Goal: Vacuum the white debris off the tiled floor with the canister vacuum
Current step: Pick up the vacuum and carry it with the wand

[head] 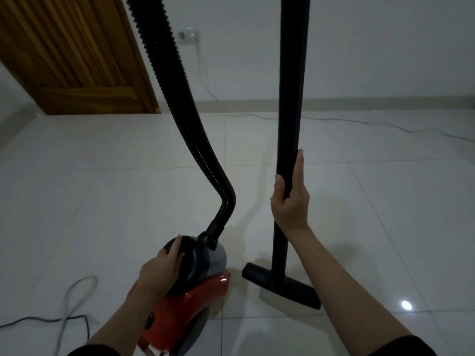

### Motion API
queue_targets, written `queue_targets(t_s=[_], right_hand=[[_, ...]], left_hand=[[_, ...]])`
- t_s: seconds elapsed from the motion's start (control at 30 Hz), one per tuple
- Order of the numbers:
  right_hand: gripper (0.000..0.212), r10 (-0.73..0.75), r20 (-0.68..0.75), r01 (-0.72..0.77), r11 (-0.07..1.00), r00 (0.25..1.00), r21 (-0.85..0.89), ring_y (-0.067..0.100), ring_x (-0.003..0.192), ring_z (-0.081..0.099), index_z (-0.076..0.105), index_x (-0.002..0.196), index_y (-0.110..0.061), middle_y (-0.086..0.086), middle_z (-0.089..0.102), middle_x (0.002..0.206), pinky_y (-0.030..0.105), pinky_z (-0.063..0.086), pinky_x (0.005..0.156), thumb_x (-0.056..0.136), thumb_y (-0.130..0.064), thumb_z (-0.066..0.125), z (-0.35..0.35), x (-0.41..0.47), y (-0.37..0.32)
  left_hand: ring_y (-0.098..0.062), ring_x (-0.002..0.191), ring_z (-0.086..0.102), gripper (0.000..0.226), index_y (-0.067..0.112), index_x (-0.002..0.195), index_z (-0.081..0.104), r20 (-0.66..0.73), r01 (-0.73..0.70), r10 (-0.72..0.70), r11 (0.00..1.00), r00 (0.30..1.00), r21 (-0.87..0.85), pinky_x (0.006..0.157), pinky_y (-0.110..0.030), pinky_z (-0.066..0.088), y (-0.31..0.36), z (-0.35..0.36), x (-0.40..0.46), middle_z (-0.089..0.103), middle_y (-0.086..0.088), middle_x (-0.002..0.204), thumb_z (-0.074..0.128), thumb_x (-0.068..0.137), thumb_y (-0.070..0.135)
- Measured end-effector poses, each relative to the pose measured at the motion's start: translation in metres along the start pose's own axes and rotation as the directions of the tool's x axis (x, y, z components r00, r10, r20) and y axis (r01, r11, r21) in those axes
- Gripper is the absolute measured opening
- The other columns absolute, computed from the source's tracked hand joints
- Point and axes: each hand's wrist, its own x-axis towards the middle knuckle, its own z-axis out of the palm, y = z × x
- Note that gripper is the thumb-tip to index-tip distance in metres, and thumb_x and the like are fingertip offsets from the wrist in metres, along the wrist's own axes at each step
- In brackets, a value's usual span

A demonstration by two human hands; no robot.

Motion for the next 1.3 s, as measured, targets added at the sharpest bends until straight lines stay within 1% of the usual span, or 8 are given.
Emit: queue_targets(t_s=[0.13,0.2,0.63,0.73,0.8,1.03,1.23,1.3], right_hand=[[0.059,0.086,0.079,-0.09,0.995,0.993,0.039,-0.006,0.061,0.046,0.014,0.151,-0.017,-0.002,0.062,0.107,0.003,0.04,0.062,0.103,-0.048,0.031,0.011,0.07,-0.083],[0.061,0.14,0.118,-0.148,0.987,0.983,0.064,-0.01,0.063,0.042,0.011,0.151,-0.023,0.009,0.065,0.095,0.0,0.037,0.062,0.101,-0.053,0.03,0.019,0.106,-0.124],[0.062,0.086,0.146,-0.12,0.964,0.985,0.239,0.007,0.048,0.037,0.014,0.156,-0.01,-0.011,0.055,0.081,0.015,0.038,0.048,0.104,-0.033,0.039,0.15,0.297,-0.29],[0.061,0.018,0.167,-0.068,0.952,0.986,0.299,0.01,0.05,0.043,0.015,0.155,-0.008,-0.001,0.065,0.121,0.015,0.042,0.051,0.104,-0.029,0.04,0.207,0.337,-0.292],[0.06,-0.028,0.189,-0.04,0.936,0.982,0.35,0.022,0.058,0.052,0.017,0.154,-0.002,-0.016,0.04,0.147,0.021,0.047,0.056,0.104,-0.019,0.044,0.249,0.362,-0.293],[0.059,-0.141,0.264,0.01,0.896,0.954,0.445,0.055,0.091,0.058,-0.001,0.152,-0.053,0.03,0.055,0.132,0.049,0.055,0.077,0.101,-0.059,0.029,0.413,0.439,-0.281],[0.064,-0.195,0.383,-0.031,0.859,0.903,0.51,0.043,0.082,0.062,0.009,0.157,-0.024,0.0,0.042,0.154,0.037,0.058,0.076,0.103,-0.048,0.036,0.547,0.492,-0.276],[0.063,-0.195,0.391,-0.05,0.842,0.9,0.536,0.022,0.099,0.065,0.015,0.156,-0.005,-0.016,0.031,0.157,0.016,0.051,0.088,0.105,-0.029,0.043,0.596,0.511,-0.273]], left_hand=[[-0.041,0.085,0.067,0.059,0.016,0.154,0.027,0.031,0.1,-0.099,0.995,0.995,-0.031,0.07,-0.041,0.051,-0.001,-0.114,-0.017,0.064,-0.022,0.112,0.047,0.101,0.034],[-0.04,0.09,0.066,0.059,0.019,0.155,0.023,0.035,0.135,-0.134,0.99,0.99,-0.033,0.073,-0.04,0.05,-0.003,-0.173,-0.02,0.063,-0.021,0.116,0.042,0.102,0.035],[-0.036,0.095,0.064,0.052,0.017,0.152,0.025,-0.051,0.316,-0.319,0.947,0.947,-0.049,0.072,-0.037,0.046,-0.063,-0.451,0.053,0.065,-0.018,0.11,0.033,0.104,0.036],[-0.035,0.094,0.063,0.051,0.018,0.15,0.028,-0.088,0.405,-0.409,0.912,0.908,-0.061,0.073,-0.038,0.047,-0.098,-0.477,0.094,0.065,-0.017,0.106,0.033,0.104,0.037],[-0.035,0.096,0.063,0.049,0.018,0.149,0.029,-0.112,0.45,-0.455,0.89,0.883,-0.072,0.074,-0.038,0.046,-0.12,-0.488,0.125,0.066,-0.017,0.107,0.033,0.104,0.036],[-0.031,0.098,0.064,0.051,0.016,0.151,0.026,-0.158,0.561,-0.569,0.822,0.807,-0.091,0.074,-0.036,0.046,-0.198,-0.518,0.234,0.067,-0.014,0.11,0.032,0.105,0.034],[-0.03,0.098,0.064,0.047,0.017,0.149,0.028,-0.156,0.652,-0.657,0.753,0.737,-0.092,0.075,-0.035,0.046,-0.282,-0.534,0.324,0.066,-0.012,0.109,0.031,0.105,0.035],[-0.03,0.1,0.064,0.049,0.018,0.15,0.027,-0.139,0.668,-0.671,0.741,0.728,-0.075,0.079,-0.037,0.047,-0.315,-0.536,0.362,0.065,-0.013,0.112,0.031,0.105,0.037]])
